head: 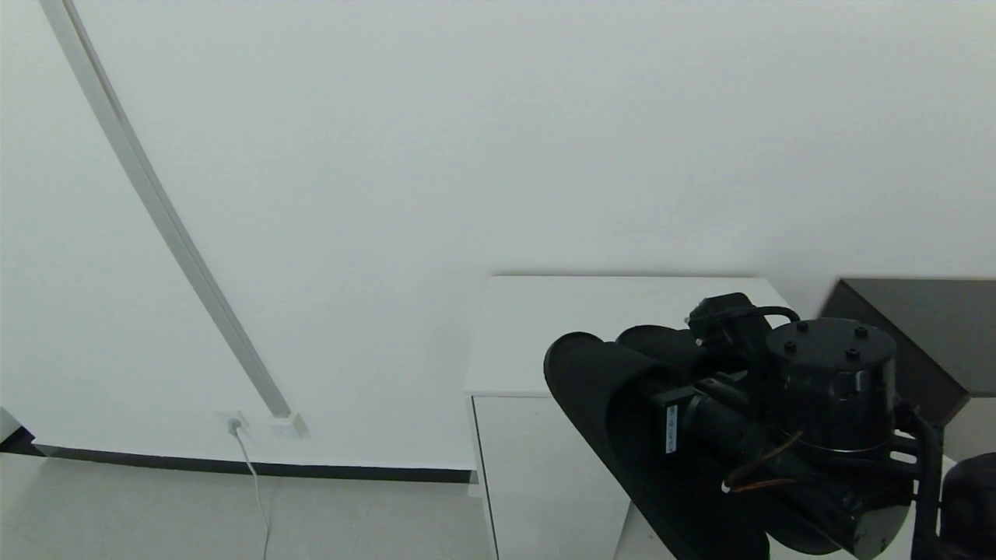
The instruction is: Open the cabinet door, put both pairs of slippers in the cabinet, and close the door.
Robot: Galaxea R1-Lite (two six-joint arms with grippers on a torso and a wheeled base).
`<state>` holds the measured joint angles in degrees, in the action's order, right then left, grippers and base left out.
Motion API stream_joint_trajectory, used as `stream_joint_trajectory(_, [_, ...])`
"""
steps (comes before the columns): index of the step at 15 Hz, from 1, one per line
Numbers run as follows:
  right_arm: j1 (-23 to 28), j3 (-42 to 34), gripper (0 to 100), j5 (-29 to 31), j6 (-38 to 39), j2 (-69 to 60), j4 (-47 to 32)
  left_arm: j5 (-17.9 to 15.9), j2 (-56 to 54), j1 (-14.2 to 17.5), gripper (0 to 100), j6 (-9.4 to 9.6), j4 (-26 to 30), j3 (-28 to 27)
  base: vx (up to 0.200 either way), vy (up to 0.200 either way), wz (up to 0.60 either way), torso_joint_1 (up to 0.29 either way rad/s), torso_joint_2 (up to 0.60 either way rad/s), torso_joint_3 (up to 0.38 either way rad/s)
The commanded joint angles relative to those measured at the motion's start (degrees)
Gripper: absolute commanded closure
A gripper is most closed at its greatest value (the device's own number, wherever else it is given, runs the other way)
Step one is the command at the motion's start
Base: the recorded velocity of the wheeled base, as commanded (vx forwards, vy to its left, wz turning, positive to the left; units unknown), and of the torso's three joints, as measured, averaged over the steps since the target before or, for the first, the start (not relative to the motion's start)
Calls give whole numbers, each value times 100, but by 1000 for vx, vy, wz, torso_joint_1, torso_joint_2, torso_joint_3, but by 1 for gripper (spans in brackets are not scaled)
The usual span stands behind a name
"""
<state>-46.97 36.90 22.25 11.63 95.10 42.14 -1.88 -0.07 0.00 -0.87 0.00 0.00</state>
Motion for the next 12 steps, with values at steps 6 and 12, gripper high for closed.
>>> stream_joint_trajectory(6, [21, 10, 100, 8, 85, 44, 92, 3, 7, 0, 100, 7, 0, 0, 0, 0, 0, 0, 0, 0])
stream_joint_trajectory(12, [12, -34, 100, 34, 67, 70, 101, -6, 7, 0, 100, 16, 0, 0, 0, 0, 0, 0, 0, 0])
